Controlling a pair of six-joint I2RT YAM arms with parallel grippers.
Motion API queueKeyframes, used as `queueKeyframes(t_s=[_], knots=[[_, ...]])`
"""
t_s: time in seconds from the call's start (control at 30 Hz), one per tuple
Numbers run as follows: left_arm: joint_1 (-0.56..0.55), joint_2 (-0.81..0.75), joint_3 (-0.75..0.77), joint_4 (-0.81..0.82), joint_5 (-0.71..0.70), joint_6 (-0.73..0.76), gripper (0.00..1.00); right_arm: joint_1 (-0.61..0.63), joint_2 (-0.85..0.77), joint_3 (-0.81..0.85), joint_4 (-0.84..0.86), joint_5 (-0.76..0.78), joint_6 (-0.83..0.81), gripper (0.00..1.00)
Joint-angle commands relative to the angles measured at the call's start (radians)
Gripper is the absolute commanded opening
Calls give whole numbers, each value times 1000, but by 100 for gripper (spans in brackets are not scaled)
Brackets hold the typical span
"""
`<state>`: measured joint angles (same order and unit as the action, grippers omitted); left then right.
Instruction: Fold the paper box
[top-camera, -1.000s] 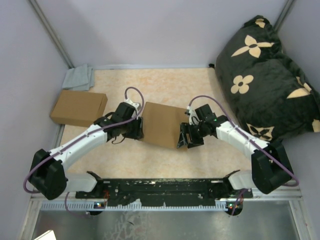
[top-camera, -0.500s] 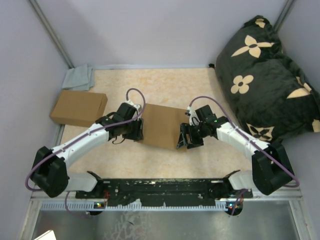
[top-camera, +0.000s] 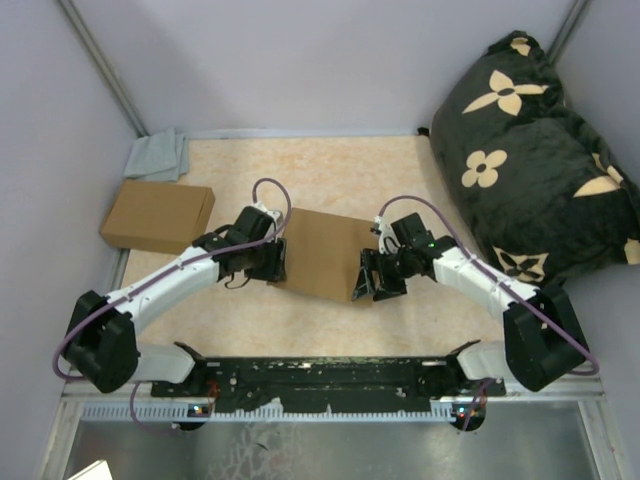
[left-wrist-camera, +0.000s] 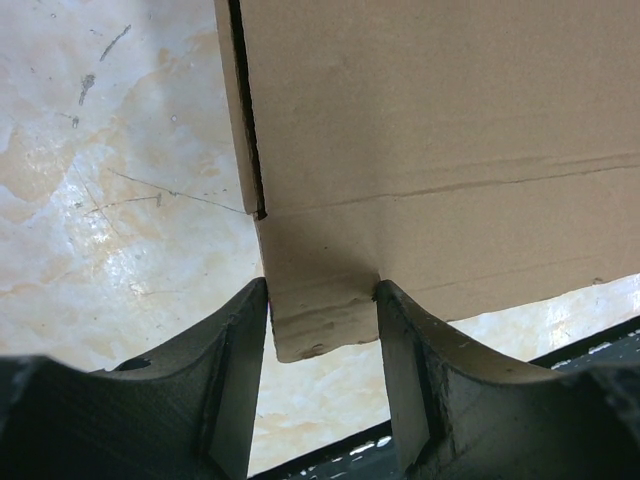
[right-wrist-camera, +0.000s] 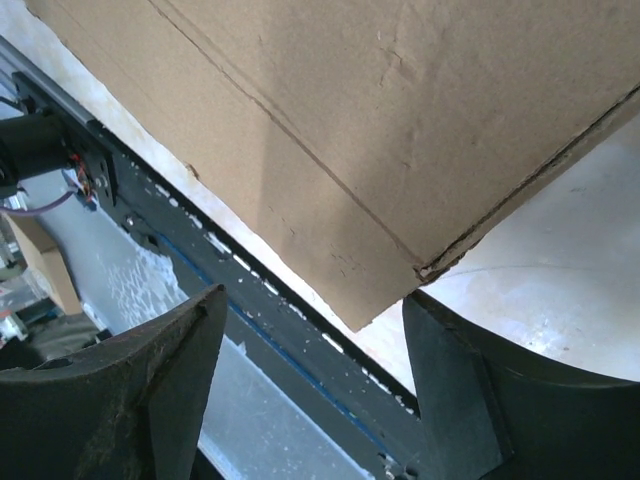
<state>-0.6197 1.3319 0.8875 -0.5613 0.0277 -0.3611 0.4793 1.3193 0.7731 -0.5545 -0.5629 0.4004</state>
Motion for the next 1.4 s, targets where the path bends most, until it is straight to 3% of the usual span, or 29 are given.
queueKeyframes(t_s=[0.0, 0.53, 1.0, 1.37], knots=[[2, -2, 21, 19, 38, 3, 53, 1, -46, -23, 51, -76, 31, 72], [48, -47, 14, 10, 117, 7, 51, 1, -61, -21, 85, -131, 63, 73], [57, -14, 13, 87, 152, -26, 51, -11, 175, 244, 46, -56, 12, 73], [73, 83, 41, 116, 121, -16, 51, -15, 202, 256, -1, 116, -55, 74]])
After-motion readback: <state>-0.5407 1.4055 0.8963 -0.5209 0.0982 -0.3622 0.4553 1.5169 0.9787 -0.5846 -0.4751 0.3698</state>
